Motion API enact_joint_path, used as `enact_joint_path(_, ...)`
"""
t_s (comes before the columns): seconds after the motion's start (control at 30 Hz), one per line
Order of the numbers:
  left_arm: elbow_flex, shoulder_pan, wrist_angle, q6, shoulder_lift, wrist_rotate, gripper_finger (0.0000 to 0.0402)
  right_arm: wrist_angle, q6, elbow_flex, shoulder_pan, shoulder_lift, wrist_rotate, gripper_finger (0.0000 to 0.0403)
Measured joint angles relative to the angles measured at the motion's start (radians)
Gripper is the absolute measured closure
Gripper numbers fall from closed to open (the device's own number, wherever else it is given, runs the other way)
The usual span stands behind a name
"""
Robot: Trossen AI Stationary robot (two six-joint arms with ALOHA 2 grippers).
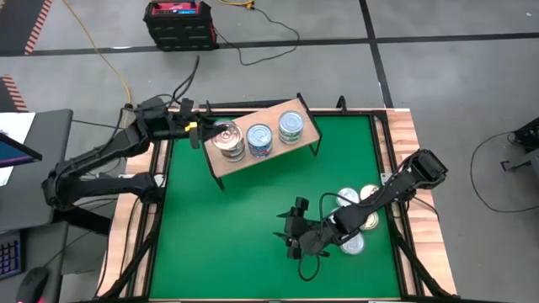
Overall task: Stack canned seafood by type on shelf
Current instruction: Stack the blue pink tuna can on top of the blue pink tuna can on the shelf
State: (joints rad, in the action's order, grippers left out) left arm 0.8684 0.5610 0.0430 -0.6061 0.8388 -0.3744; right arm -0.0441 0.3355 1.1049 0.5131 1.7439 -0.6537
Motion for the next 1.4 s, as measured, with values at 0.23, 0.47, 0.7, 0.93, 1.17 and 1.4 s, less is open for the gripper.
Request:
enact_joint_path(0.23, 0.001, 0.029, 0.012, -0.028, 0.04, -0.085, 0.021, 0.006, -0.001, 0.0, -0.005, 0.0, 0.0, 0.0127)
enact_joint_path(0.47, 0.002, 0.029, -0.008, -0.04, 0.093, -0.124, 0.0209, 0.019, -0.003, 0.001, -0.005, 0.001, 0.0, 0.0127)
enact_joint_path(0.7, 0.002, 0.029, -0.002, 0.023, 0.091, -0.115, 0.0207, 0.019, -0.003, 0.001, -0.005, 0.001, 0.0, 0.0127)
enact_joint_path(0.93, 0.0, 0.029, 0.001, 0.056, 0.09, -0.115, 0.0186, 0.019, -0.003, 0.001, -0.005, 0.001, 0.0, 0.0127)
enact_joint_path(1.17, 0.0, 0.029, 0.015, 0.071, 0.072, -0.121, 0.0136, 0.022, -0.003, 0.001, -0.005, 0.001, 0.0, 0.0127)
enact_joint_path(1.4, 0.0, 0.029, 0.037, 0.097, 0.031, -0.108, 0.0112, 0.027, -0.003, 0.001, -0.005, 0.001, 0.0, 0.0127)
